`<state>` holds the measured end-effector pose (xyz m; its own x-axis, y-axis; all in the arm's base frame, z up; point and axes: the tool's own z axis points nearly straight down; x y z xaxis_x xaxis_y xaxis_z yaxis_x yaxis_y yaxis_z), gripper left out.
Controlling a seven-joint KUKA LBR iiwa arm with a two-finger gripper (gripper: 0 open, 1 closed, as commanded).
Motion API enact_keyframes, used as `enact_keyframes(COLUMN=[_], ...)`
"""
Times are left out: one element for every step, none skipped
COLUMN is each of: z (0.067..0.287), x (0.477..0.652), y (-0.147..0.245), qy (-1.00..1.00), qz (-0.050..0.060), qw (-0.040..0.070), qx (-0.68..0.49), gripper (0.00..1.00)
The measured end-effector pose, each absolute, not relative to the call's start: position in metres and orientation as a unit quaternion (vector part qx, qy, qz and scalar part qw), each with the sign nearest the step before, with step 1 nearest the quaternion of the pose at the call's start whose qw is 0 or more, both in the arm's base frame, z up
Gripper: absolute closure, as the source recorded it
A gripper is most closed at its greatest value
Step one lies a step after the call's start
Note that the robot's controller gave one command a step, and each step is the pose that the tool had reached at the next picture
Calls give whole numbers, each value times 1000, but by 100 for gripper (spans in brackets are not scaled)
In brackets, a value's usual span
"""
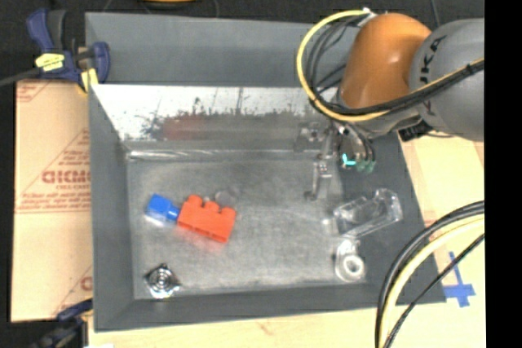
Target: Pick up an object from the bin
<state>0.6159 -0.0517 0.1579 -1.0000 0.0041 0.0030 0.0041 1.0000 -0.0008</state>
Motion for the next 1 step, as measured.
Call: enact_keyframes(z=[97], x=[628], y=[-113], qy=[-968], qz=[-2], qw=[-6], qx=[250], gripper=[0])
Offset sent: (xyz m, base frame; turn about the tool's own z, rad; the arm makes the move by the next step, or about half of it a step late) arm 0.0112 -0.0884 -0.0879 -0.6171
